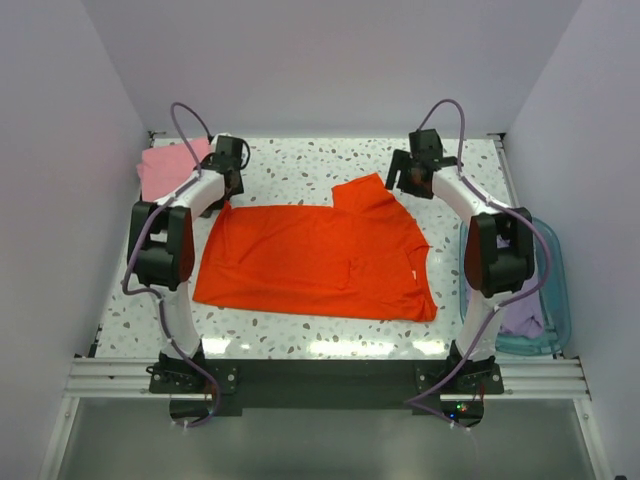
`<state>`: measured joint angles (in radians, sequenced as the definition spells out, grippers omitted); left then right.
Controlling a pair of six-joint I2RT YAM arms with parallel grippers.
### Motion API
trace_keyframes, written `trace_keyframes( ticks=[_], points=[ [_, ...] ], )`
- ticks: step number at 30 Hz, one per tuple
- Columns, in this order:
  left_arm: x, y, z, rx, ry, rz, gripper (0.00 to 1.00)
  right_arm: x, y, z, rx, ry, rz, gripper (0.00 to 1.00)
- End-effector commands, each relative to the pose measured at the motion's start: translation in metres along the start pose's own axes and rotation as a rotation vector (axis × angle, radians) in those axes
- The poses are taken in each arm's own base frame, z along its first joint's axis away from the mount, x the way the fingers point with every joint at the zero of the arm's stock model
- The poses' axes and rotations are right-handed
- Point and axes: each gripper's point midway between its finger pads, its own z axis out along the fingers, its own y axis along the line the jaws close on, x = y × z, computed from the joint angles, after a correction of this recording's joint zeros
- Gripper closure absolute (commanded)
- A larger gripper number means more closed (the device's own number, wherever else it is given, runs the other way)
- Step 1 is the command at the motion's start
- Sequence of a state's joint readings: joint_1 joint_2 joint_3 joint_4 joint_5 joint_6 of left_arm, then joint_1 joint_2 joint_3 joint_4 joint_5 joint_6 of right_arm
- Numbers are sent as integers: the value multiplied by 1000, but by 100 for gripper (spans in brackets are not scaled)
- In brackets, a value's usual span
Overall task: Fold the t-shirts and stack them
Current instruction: Fold the tshirt
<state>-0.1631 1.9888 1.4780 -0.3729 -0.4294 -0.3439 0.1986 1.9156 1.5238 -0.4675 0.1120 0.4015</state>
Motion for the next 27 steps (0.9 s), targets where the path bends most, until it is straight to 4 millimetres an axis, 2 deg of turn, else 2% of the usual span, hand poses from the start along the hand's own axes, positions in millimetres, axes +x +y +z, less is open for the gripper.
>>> trace_keyframes(
  ticks=[1,13,27],
  points=[
    [-14,-2,2,-11,-52,18,54,-24,4,7,-21,-60,9,21],
    [5,-1,8,-22,-12,28,61,-14,4,31,-15,-22,19,22],
    [23,1,7,-33,5,30,65,-12,0,37,-26,-12,31,22]
  ],
)
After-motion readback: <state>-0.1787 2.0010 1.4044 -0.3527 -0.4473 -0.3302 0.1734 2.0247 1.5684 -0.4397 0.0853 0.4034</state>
